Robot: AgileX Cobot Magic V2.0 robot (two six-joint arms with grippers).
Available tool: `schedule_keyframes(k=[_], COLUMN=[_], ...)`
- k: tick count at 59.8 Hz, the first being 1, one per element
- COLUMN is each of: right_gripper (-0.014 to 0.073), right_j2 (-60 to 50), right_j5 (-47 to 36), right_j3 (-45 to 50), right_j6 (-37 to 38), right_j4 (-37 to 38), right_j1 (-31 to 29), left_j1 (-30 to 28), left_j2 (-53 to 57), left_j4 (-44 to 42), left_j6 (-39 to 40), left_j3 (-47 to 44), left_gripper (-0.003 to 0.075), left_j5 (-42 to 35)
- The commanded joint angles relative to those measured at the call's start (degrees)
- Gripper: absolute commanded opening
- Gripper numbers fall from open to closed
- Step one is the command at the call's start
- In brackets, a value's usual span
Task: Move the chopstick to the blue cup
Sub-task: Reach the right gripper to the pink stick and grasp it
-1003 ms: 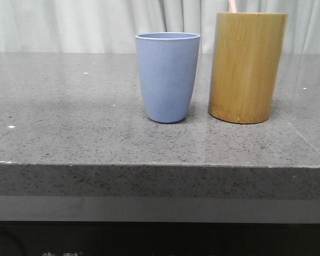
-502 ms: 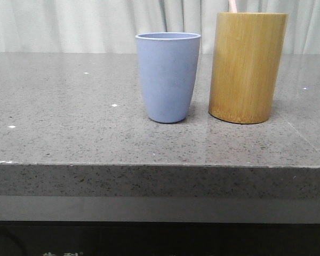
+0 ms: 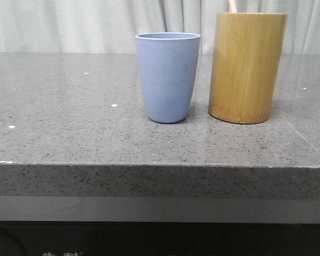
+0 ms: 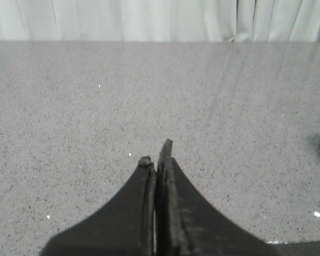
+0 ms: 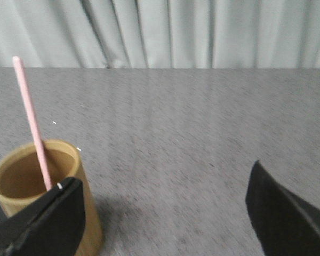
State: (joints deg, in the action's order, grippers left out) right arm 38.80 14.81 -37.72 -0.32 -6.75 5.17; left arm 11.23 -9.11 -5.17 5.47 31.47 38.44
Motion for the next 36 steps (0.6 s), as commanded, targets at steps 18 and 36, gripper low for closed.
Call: schedule_keyframes(k=[18, 36], right_gripper=[0.0625, 0.0625], right_j2=[27.54, 41.62], right_j5=[-12.16, -12.11], right_j3=[-20.28, -32.00], right_j6=[-0.81, -0.81], right_j4=[4.41, 4.92], right_j1=[15.37, 16.94], left_j1=[-0.07, -0.07], left_j2=[1.04, 1.04], left_j4=[0.28, 0.28], left_j6=[0.59, 0.59], left_j3=[1.16, 1.16], left_gripper=[-0.0019, -0.0019], left_j5=[-5.44, -5.44])
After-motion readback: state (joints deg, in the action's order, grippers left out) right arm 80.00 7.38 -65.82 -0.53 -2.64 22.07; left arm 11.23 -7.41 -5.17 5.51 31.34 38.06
